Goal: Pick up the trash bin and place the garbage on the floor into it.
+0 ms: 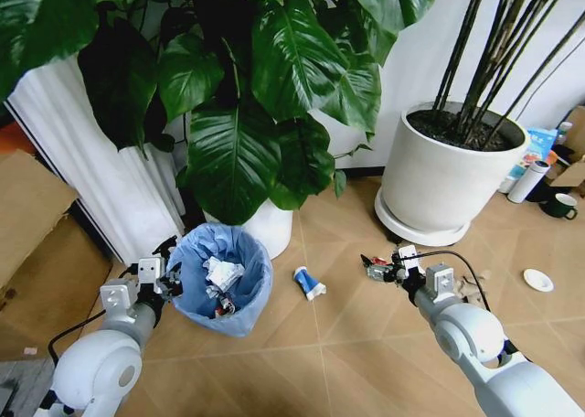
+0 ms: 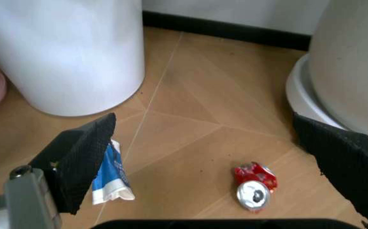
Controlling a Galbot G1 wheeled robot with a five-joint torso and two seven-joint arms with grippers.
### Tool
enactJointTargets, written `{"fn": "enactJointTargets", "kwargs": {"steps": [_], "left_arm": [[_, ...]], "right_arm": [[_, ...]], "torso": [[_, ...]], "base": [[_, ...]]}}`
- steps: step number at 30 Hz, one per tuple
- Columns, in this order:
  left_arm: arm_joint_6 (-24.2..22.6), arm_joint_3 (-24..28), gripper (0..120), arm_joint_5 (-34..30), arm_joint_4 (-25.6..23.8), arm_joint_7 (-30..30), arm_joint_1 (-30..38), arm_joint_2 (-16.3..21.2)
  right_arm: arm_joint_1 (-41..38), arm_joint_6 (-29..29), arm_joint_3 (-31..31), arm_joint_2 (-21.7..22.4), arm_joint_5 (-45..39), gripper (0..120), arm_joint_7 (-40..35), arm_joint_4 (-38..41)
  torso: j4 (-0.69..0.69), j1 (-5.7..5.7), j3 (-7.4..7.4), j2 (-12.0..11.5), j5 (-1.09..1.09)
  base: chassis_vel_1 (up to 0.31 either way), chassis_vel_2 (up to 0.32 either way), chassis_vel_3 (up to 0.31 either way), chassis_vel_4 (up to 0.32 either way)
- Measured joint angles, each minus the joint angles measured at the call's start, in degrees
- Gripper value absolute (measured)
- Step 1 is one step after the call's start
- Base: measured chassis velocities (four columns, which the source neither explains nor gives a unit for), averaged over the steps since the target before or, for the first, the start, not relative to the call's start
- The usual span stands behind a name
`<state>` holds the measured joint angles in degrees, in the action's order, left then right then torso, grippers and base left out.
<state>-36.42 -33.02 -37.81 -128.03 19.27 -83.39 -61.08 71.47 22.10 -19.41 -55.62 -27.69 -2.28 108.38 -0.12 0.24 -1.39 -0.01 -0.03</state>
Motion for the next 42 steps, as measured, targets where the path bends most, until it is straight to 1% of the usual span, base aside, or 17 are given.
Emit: {"fn": "enactJointTargets", "kwargs": {"steps": [3, 6, 9, 10, 11, 12, 14, 15, 17, 18, 20, 21, 23, 28, 30, 37, 42], "left_arm": [[0.0, 0.0, 0, 0.3, -0.2, 0.0, -0.6, -0.4], [0.0, -0.1, 0, 0.5, -0.5, 0.0, -1.1, -0.6], [0.0, -0.5, 0, 0.7, -1.4, 0.0, -2.1, -1.0], [0.0, -0.5, 0, 0.7, -1.4, 0.0, -2.1, -1.0], [0.0, -0.8, 0, 0.7, -2.0, 0.1, -2.6, -1.1], [0.0, -1.0, 0, 0.7, -2.3, 0.1, -2.8, -1.2], [0.0, -1.1, 0, 0.6, -2.5, 0.1, -2.9, -1.2], [0.0, -1.3, 0, 0.6, -2.8, 0.2, -3.2, -1.2], [0.0, -1.5, 0, 0.6, -3.1, 0.3, -3.4, -1.2], [0.0, -1.6, 0, 0.6, -3.2, 0.3, -3.5, -1.2], [0.1, -1.7, 0, 0.5, -3.6, 0.4, -3.6, -1.2], [0.1, -1.7, 0, 0.5, -3.6, 0.4, -3.6, -1.2], [0.1, -1.8, 0, 0.4, -4.0, 0.5, -3.9, -1.2], [0.2, -2.0, 0, 0.4, -4.2, 0.5, -4.4, -1.2], [0.2, -2.0, 0, 0.5, -4.3, 0.5, -4.5, -1.1], [0.3, -2.1, 0, 0.4, -4.4, 0.5, -4.5, -0.8], [0.4, -2.1, 0, 0.4, -4.6, 0.6, -4.5, -0.7]], "right_arm": [[-2.4, -0.7, 2.8, 0.4, 0.0, 100, 1.7, -3.3], [-4.6, -1.9, 5.2, 0.6, 0.4, 100, 3.4, -6.1], [-8.9, -3.0, 10.8, 0.3, 0.8, 100, 5.7, -12.4], [-8.9, -3.0, 10.8, 0.3, 0.8, 100, 5.7, -12.4], [-11.8, -3.4, 14.4, -0.7, 0.8, 100, 6.3, -17.1], [-13.4, -3.9, 16.5, -1.7, 0.9, 100, 6.8, -20.1], [-14.5, -4.2, 17.9, -2.4, 1.0, 100, 7.1, -22.2], [-16.6, -5.1, 20.2, -4.0, 1.6, 100, 7.9, -25.7], [-19.5, -6.1, 22.7, -6.9, 2.9, 100, 9.3, -30.3], [-20.6, -6.6, 23.7, -8.3, 3.5, 100, 9.9, -32.4], [-23.6, -7.6, 25.9, -11.6, 4.6, 100, 11.2, -37.3], [-23.6, -7.6, 25.9, -11.6, 4.6, 100, 11.2, -37.3], [-26.3, -7.6, 27.4, -14.7, 5.1, 100, 11.9, -41.4], [-29.6, -7.5, 28.5, -18.1, 5.7, 100, 12.3, -47.4], [-30.9, -7.5, 28.6, -19.6, 6.5, 100, 12.3, -50.7], [-32.7, -8.3, 28.2, -21.8, 8.1, 100, 13.2, -57.0], [-33.0, -8.9, 27.6, -22.6, 9.8, 100, 13.4, -59.1]], "torso": [[-0.02, -0.01, 0.01, 0.0, -0.04], [-0.01, -0.02, 0.02, 0.0, 0.0], [0.0, -0.03, 0.02, 0.0, -0.03], [0.0, -0.03, 0.02, 0.0, -0.03], [0.0, -0.03, 0.02, 0.0, 0.01], [0.0, -0.02, 0.02, 0.0, -0.06], [-0.01, -0.02, 0.01, 0.0, -0.05], [-0.01, -0.02, 0.01, 0.0, 0.03], [-0.01, -0.02, 0.01, 0.0, -0.08], [-0.01, -0.02, 0.01, 0.0, -0.07], [0.01, -0.02, 0.01, 0.0, 0.02], [0.01, -0.02, 0.01, 0.0, 0.02], [0.01, -0.02, 0.01, 0.0, -0.06], [0.0, -0.01, 0.01, 0.0, -0.06], [0.0, -0.01, 0.01, 0.0, -0.01], [-0.01, -0.02, 0.01, 0.0, -0.03], [-0.01, -0.02, 0.01, 0.0, -0.02]], "base": [[-0.009, 0.022, 0.027, -0.013], [0.015, -0.018, -0.011, 0.011], [0.016, -0.018, -0.006, 0.005], [0.0, 0.0, 0.0, 0.0], [0.0, 0.0, 0.0, 0.0], [0.0, 0.0, 0.0, 0.0], [0.0, 0.0, 0.0, 0.0], [0.0, 0.0, 0.0, 0.0], [0.0, 0.0, 0.0, 0.0], [0.0, 0.0, 0.0, 0.0], [0.0, 0.0, 0.0, 0.0], [0.0, 0.0, 0.0, 0.0], [0.0, 0.0, 0.0, 0.0], [0.0, 0.0, 0.0, 0.0], [0.0, 0.0, 0.0, 0.0], [0.0, 0.0, 0.0, 0.0], [0.0, 0.0, 0.0, 0.0]]}}
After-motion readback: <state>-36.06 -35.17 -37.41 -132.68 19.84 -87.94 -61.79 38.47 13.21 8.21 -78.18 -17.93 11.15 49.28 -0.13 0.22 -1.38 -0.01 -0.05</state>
